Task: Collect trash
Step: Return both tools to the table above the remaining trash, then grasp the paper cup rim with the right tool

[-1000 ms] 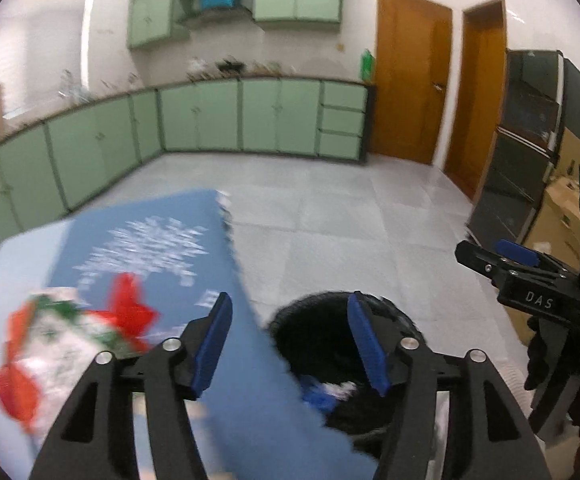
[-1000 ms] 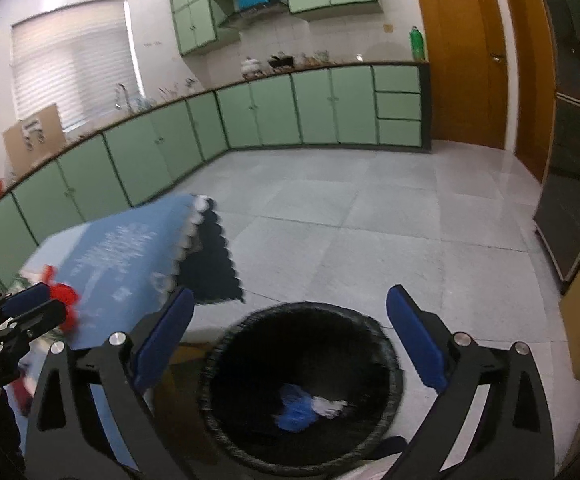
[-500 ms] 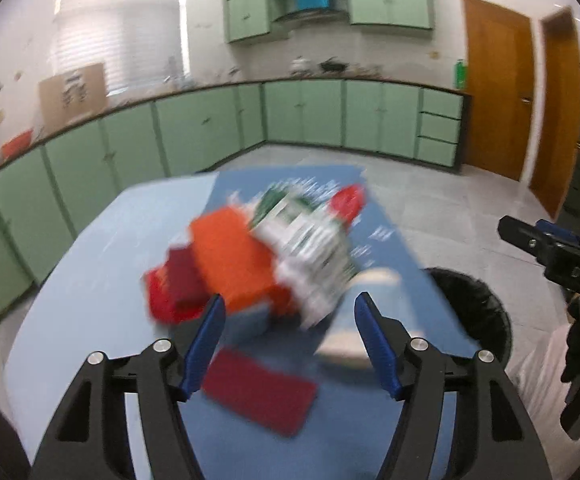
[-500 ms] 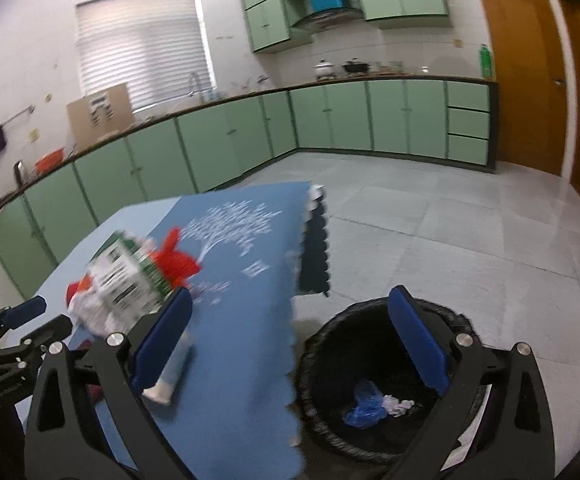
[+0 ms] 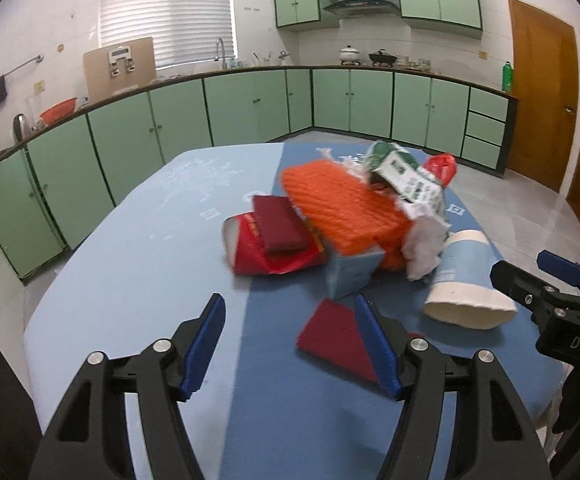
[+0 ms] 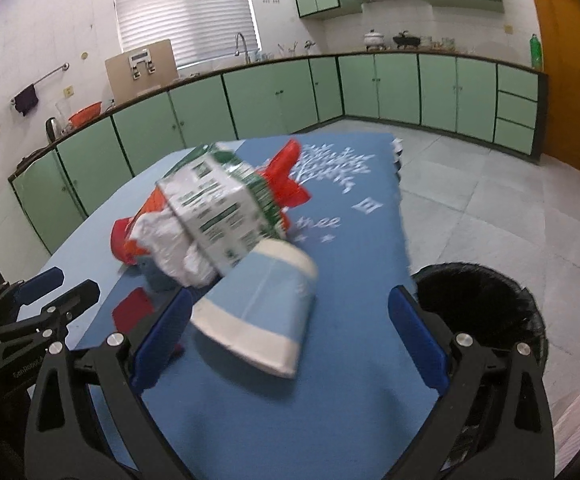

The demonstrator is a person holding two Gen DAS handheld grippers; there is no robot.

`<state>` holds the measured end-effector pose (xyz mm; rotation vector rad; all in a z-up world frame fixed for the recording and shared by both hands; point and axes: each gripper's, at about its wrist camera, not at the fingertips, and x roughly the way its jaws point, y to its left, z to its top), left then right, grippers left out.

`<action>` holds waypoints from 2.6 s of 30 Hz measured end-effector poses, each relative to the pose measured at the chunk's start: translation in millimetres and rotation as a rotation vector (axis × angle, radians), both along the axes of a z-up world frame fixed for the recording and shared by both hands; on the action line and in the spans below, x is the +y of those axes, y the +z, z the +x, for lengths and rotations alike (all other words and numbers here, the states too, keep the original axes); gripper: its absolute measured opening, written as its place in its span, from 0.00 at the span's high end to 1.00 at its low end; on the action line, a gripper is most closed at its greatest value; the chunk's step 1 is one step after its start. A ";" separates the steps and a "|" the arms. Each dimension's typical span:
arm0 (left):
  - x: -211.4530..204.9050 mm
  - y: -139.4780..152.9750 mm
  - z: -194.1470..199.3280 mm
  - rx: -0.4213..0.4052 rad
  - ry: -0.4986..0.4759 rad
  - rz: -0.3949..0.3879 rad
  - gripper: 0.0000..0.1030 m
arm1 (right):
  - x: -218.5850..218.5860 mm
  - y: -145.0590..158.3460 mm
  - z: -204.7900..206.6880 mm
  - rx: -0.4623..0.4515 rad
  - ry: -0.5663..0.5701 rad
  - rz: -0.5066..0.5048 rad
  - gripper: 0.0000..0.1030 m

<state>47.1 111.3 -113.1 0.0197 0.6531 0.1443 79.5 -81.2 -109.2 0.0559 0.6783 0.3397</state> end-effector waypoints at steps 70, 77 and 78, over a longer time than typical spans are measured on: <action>-38.6 -23.8 10.0 0.084 -0.119 -0.034 0.23 | -17.3 -23.3 25.7 0.083 0.001 -0.043 0.28; -41.3 -25.6 10.5 0.088 -0.121 -0.032 0.23 | -20.4 -11.8 25.9 0.066 0.022 0.022 0.28; -41.7 -25.4 10.3 0.088 -0.121 -0.032 0.23 | -20.2 -12.0 26.3 0.068 0.024 0.023 0.29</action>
